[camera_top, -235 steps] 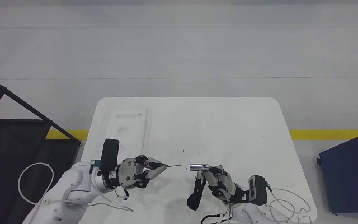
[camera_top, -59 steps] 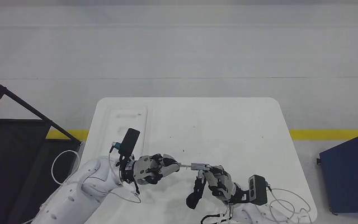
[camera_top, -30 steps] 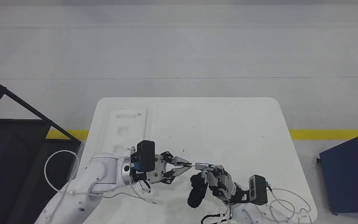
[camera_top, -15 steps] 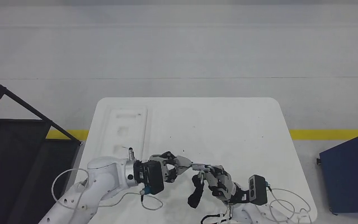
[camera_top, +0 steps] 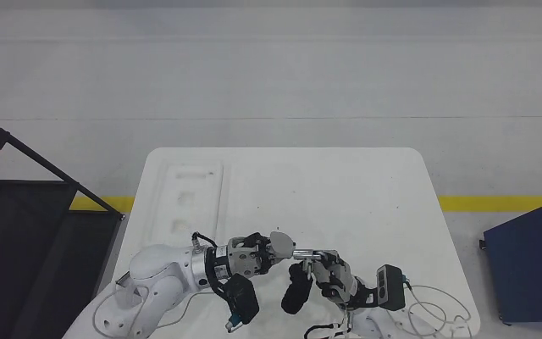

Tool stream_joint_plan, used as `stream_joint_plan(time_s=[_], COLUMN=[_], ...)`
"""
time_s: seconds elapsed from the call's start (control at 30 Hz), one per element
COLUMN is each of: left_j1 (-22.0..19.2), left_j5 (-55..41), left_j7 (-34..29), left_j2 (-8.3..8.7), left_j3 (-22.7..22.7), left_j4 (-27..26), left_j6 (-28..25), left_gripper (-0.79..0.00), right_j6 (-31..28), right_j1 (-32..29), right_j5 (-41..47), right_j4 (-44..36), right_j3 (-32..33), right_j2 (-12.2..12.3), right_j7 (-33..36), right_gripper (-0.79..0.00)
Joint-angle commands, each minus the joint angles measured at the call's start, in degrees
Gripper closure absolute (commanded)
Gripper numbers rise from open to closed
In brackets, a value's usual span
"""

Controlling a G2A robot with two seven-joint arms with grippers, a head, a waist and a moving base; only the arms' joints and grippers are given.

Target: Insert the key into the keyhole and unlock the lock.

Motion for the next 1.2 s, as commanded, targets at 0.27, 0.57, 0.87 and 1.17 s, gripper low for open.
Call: stream_joint_plan(time_s=[0.27, 0.57, 0.87, 1.17], left_j1=[0.0, 0.5, 0.0, -0.2], left_j5=[11.9, 18.5, 25.9, 30.3], left_j7=[6.9, 8.2, 8.3, 7.3], left_j2=[-0.05, -0.12, -0.35, -0.75], left_j3=[0.6, -0.4, -0.8, -0.2], left_j4=[0.4, 0.2, 1.4, 1.3], left_j6=[10.9, 18.7, 24.9, 27.6], left_gripper=[0.0, 0.0, 0.0, 0.0], right_j6=[0.0, 0.0, 0.0, 0.0], right_j1=[0.0, 0.0, 0.0, 0.0], right_j5=[0.0, 0.0, 0.0, 0.0], right_j4=[0.0, 0.0, 0.0, 0.0], right_j3=[0.0, 0.0, 0.0, 0.0], right_j2=[0.0, 0.0, 0.0, 0.0], right_j7=[0.0, 0.0, 0.0, 0.0], right_gripper=[0.0, 0.0, 0.0, 0.0])
